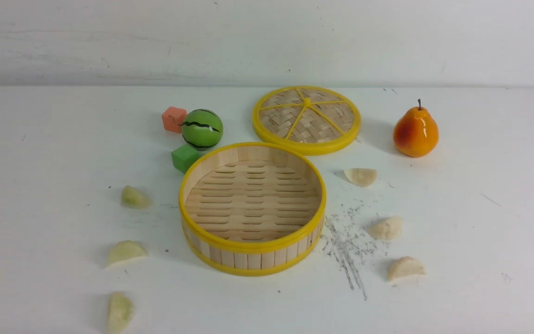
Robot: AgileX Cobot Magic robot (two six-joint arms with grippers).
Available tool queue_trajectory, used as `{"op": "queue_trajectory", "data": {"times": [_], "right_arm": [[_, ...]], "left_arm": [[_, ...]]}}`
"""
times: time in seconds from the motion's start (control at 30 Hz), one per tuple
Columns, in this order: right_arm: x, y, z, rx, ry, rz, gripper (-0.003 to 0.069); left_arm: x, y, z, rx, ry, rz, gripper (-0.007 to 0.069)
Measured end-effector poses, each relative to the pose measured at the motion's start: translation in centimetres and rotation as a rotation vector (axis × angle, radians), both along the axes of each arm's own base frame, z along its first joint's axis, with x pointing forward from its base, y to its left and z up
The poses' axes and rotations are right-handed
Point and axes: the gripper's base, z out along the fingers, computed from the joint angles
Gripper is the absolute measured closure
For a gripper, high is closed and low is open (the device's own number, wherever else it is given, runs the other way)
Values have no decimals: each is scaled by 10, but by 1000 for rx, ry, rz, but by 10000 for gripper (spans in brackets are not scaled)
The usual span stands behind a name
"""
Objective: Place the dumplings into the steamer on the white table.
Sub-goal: 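Reach for and grasp a dumpling on the table with the left gripper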
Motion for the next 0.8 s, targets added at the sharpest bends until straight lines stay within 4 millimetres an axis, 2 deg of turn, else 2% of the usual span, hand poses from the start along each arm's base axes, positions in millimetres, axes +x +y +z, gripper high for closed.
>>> {"op": "queue_trajectory", "data": {"times": [0.8], "right_arm": [[0, 0, 0, 0, 0, 0, 419]], "left_arm": [[0, 0, 0, 0, 0, 0, 476]]}}
